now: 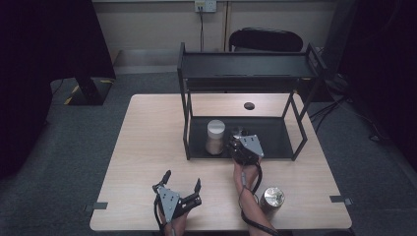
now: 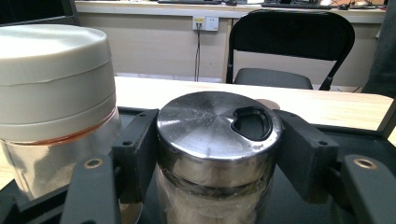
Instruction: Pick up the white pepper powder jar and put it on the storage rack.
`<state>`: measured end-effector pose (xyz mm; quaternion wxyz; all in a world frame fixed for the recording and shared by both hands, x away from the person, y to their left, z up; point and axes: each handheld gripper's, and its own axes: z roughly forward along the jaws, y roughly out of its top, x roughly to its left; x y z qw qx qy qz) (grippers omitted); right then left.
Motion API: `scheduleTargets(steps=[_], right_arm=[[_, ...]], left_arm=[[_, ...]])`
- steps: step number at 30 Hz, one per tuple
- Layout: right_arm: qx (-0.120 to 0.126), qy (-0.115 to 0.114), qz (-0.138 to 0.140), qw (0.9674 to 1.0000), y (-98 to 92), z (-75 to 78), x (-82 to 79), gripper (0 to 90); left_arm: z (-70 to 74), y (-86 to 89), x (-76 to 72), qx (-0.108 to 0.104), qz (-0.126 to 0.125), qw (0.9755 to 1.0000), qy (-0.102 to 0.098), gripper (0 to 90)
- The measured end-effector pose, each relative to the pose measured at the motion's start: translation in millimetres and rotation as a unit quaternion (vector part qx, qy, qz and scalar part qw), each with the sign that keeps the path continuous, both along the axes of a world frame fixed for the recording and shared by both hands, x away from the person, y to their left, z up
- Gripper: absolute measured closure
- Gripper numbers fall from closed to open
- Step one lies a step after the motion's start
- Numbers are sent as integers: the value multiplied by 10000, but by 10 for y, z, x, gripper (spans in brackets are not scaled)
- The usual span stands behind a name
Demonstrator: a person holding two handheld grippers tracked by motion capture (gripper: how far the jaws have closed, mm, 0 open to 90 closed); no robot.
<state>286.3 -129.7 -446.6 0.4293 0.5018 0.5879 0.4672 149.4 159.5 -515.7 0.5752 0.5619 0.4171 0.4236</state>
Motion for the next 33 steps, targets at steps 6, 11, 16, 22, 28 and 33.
scheduleTargets(steps=[6,11,16,22,28,33], right_arm=[[9,17,10,10000,-6,7,3,342],[37,27,31,10000,-21,11,-1,341],[128,24,73,9999,-54,14,-1,336],[237,3,102,9997,-82,34,-5,260],[307,59,21,9995,-57,58,9,125],[317,80,-19,9995,-33,80,6,58]], left_arm=[[-1,1,-1,-2,-4,10000,-4,3],[-1,3,0,-1,-11,10000,-1,3],[1,3,1,-1,-10,10000,3,3],[1,3,1,-3,-9,10000,4,3],[1,1,1,-2,-2,10000,4,3],[1,1,1,0,-3,10000,4,3]])
